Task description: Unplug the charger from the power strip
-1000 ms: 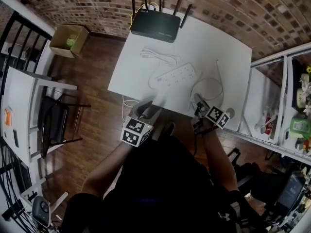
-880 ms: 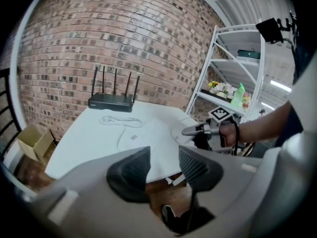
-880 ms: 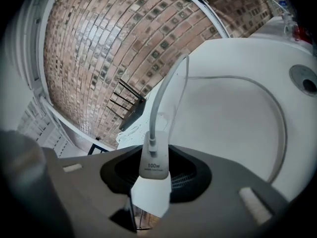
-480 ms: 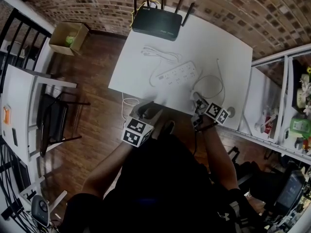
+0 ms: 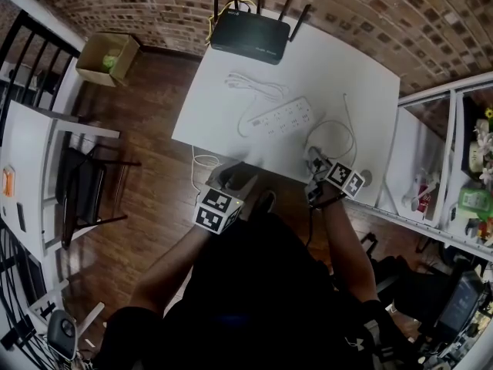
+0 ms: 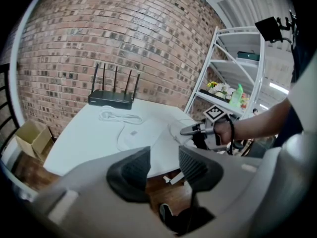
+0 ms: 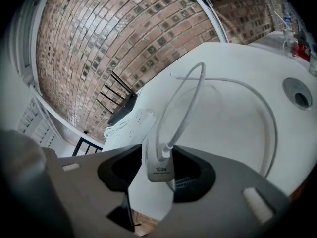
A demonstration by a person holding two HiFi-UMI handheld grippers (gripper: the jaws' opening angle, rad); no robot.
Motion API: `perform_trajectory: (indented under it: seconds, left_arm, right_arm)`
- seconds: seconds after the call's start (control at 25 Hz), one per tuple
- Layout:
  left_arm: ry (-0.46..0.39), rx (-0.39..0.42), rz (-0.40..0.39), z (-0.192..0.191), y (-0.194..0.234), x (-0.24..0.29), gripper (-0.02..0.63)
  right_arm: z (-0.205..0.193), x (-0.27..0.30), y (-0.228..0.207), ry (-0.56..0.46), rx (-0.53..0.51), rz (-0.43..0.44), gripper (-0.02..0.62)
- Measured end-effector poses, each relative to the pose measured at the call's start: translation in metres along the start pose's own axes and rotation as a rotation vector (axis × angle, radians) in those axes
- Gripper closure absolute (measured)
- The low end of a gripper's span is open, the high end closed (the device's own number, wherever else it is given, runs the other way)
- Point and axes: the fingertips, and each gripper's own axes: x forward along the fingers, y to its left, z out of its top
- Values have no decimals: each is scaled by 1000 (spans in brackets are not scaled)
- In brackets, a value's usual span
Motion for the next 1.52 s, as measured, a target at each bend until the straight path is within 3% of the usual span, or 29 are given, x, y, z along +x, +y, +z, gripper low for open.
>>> perform_trajectory:
  seconds: [0.64,0.76,0.84,1.12,1.32,1.52]
  left_arm:
    - [-5,3,-18,8,-7,5,426]
    - [-7,1,-18,11,-10,4,426]
    - [-21,2,-17,17,-12,1,426]
    - [-158,7,-35,70,-31,-26,439]
    - [-258,26,-42,104,-44,-47,445]
    - [-352,12,-8,128,-45,-73,446]
  right_arm:
    - [-4,-39,-33,-36,108,-101,402]
    - [2,-52,-20,-67,120,-73,414]
    - [8,-62,5,-88,98,-9,431]
    - [24,-105,139,-147,-201,271,572]
    - [18,-118,206,-171,-459,384,584]
    - [14,-122,254,-211,-615,437,584]
